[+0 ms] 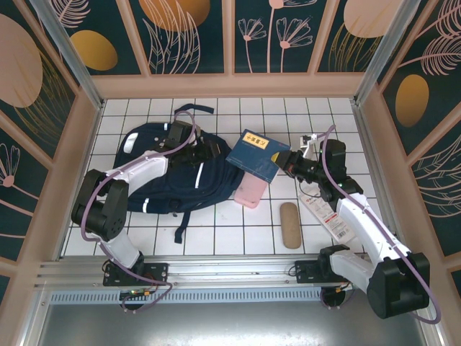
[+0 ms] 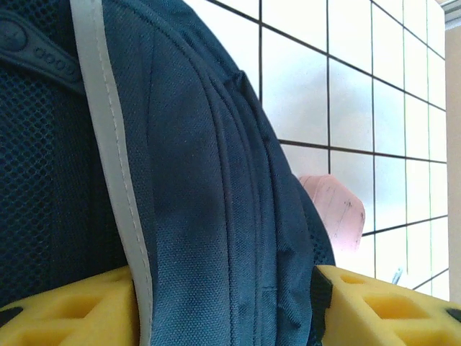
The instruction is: Pack the student bag
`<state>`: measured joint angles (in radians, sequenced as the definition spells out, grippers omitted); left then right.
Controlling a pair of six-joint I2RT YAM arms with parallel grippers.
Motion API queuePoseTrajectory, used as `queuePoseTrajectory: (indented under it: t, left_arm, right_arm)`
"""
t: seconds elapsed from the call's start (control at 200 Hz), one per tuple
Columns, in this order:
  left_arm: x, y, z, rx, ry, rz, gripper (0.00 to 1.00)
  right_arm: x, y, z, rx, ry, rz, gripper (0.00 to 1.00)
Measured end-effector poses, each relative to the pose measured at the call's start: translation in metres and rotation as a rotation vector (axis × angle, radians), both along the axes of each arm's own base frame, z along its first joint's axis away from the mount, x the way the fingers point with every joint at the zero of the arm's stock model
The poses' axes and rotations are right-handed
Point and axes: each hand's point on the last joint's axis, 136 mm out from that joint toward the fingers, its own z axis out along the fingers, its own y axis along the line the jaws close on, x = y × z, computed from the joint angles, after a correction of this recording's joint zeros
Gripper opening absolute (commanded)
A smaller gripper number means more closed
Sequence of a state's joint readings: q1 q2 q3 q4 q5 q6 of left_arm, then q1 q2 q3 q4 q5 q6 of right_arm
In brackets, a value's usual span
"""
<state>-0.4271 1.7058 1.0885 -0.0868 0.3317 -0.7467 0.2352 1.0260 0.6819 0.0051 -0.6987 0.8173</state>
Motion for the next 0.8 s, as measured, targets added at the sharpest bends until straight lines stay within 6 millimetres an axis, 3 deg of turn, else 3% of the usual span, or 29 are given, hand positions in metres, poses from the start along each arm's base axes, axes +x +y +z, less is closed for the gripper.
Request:
queuePoseTrajectory:
  t: [0.26, 0.576, 0.696, 0.801]
  left_arm:
    - [0.0, 0.008, -0.016, 0.069, 0.013, 0.003, 0.53]
    - [0.0, 0.019, -0.029, 0.168, 0.009, -0.016, 0.0]
    - [0.002, 0.02, -0.021, 0.208, -0.009, -0.041, 0.0]
    - [0.004, 0.022, 0.002, 0.238, -0.049, -0.065, 0.0]
  right_arm:
    - [0.0, 0.001, 0.001, 0.01, -0.004, 0.004, 0.0]
    - [0.0, -0.001, -0.004, 0.022, 0.01, -0.01, 0.0]
    - [0.001, -0.003, -0.003, 0.022, 0.007, -0.016, 0.0]
    - [0.003, -0.005, -0.003, 0.019, 0.004, -0.027, 0.0]
